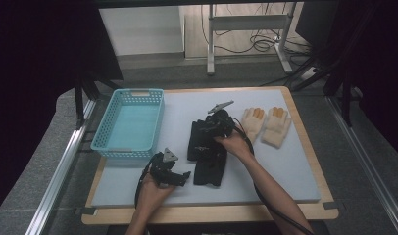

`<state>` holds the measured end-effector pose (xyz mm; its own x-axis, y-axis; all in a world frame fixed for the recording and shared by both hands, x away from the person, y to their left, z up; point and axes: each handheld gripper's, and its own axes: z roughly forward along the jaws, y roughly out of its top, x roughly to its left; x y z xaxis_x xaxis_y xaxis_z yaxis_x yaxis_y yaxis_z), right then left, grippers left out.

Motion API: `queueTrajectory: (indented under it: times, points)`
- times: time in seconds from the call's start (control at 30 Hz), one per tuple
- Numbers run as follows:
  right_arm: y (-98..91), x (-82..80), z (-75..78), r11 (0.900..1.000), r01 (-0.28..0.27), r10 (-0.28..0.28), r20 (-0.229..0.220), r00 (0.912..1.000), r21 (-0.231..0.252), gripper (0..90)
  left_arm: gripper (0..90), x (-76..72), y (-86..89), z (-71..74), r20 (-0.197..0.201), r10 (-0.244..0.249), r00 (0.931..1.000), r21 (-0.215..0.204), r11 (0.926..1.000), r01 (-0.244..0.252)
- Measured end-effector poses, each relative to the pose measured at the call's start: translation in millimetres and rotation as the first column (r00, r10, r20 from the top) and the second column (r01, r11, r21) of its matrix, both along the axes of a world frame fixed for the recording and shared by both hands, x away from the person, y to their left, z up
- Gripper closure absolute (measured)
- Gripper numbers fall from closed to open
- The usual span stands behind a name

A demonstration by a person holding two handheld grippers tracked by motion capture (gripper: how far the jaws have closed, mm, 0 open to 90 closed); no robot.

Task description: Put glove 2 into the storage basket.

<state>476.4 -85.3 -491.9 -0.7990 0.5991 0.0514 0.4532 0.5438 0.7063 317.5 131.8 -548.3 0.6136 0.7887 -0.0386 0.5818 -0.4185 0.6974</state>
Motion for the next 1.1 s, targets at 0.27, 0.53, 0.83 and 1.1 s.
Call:
queueTrajectory:
  times: [0.27, 0.53, 0.83, 1.1]
  points:
    - [19.8, 1.5, -31.6, 0.9958, -0.018, 0.019, 0.012, 0.9997, -0.090, 51.2, 5.2, -0.1, -0.2, -0.1, 0.000, 0.002, 1.0000, -0.002, 1.0000, -0.002]
    - [14.1, 0.8, -33.0, 0.9997, 0.005, -0.005, -0.010, 0.9999, -0.025, 84.1, 5.2, -0.2, -0.7, -0.3, 0.001, 0.005, 1.0000, -0.005, 1.0000, -0.005]
    - [6.8, -7.1, -10.8, 0.9995, 0.019, -0.019, -0.008, 0.9998, 0.024, 86.7, 5.2, -0.1, -0.5, -0.4, 0.001, 0.005, 1.0000, -0.007, 1.0000, -0.005]
    - [-5.3, -39.4, 33.5, 0.9986, 0.006, -0.008, 0.049, 0.9988, 0.053, 86.7, 5.2, 0.0, -0.3, -0.3, 0.002, 0.003, 1.0000, -0.005, 1.0000, -0.003]
